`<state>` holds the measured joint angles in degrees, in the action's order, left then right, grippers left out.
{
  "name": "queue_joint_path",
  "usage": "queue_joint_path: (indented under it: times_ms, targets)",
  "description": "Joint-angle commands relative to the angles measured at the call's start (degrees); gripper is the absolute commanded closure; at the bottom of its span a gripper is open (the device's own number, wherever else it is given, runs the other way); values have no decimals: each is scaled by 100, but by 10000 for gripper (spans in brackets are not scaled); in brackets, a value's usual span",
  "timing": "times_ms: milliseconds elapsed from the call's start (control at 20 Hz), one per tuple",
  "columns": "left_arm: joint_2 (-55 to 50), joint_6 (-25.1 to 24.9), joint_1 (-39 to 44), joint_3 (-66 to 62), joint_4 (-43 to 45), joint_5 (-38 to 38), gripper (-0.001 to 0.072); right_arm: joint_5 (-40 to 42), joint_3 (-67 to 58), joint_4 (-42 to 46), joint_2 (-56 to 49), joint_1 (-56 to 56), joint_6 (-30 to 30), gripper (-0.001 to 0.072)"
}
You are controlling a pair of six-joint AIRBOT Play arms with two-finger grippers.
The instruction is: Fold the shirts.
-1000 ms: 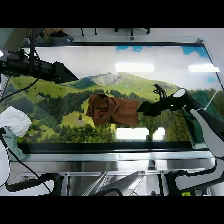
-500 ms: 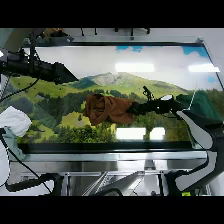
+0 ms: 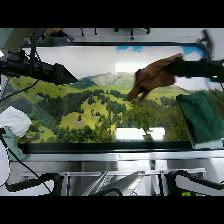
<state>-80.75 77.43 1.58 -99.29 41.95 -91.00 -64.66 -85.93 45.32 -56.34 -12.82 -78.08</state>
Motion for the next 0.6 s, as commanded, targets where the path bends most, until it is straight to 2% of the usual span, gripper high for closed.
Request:
queue_joint_path:
  times_ms: [0,250,400,550]
  targets:
    - [2,0,4,0,4,-55,689,-76,-538,1095,105,-1499,-988,697]
    - [-4,-4,4,0,7,-17,689,-713,-538,1054,-564,-2881,-1202,697]
    - [-2,-20,4,0,9,31,689,-831,-538,647,-776,-3082,-1213,697]
    - [-4,-114,4,0,11,-24,689,-890,-540,645,-763,-3075,-1040,697]
